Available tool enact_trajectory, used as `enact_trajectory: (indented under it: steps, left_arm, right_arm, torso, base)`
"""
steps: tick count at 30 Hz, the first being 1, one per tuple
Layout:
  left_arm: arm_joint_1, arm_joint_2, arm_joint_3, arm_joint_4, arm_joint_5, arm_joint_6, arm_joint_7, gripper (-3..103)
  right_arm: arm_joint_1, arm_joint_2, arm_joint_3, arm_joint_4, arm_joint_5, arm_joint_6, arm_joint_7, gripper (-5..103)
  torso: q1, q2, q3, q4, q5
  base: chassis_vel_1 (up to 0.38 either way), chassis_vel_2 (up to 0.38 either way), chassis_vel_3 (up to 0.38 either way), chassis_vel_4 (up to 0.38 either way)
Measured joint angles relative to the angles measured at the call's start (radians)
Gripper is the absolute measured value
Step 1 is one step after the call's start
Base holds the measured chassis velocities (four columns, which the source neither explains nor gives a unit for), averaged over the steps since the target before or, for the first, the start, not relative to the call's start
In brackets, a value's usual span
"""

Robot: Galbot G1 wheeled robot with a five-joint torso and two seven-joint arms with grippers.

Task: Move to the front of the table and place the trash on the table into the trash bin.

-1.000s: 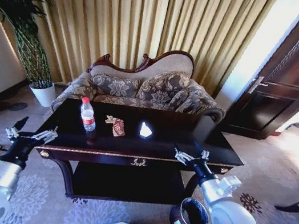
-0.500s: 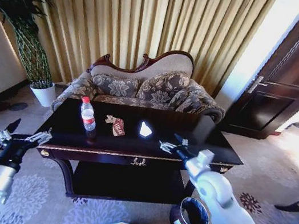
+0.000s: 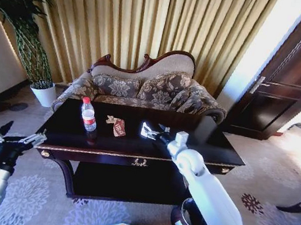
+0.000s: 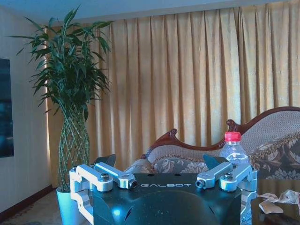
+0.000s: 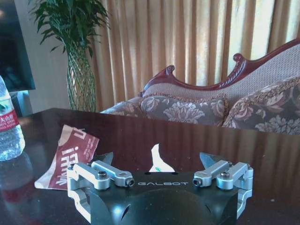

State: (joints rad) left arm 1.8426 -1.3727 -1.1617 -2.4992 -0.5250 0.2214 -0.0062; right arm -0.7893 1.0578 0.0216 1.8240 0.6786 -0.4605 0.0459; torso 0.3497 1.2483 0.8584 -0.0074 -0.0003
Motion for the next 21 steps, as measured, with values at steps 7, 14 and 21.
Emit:
enact_trajectory:
  steps: [7, 14, 21]
  left_arm:
    - [-0.007, -0.004, 0.0, 0.0, 0.003, 0.0, 0.0, 100]
    - [-0.006, -0.01, -0.007, -0.001, 0.004, 0.0, -0.01, 100]
    - [-0.005, -0.01, -0.009, -0.001, 0.003, 0.002, -0.016, 100]
  right_arm:
    - [0.028, 0.015, -0.03, -0.043, -0.002, -0.014, 0.008, 100]
    - [0.042, 0.035, -0.035, -0.08, 0.0, -0.023, 0.032, 100]
    - [0.032, 0.033, -0.025, -0.096, -0.002, -0.024, 0.045, 100]
  torso:
    - [0.0, 0.0, 0.0, -0.0002, 0.0001]
    - [0.0, 0.0, 0.0, -0.0001, 0.0001]
    - [0.0, 0.0, 0.0, -0.0001, 0.0001]
  base:
    - [0.0, 0.0, 0.0, 0.0]
    - [0.0, 0.0, 0.0, 0.0]
    - [0.0, 0.0, 0.0, 0.0]
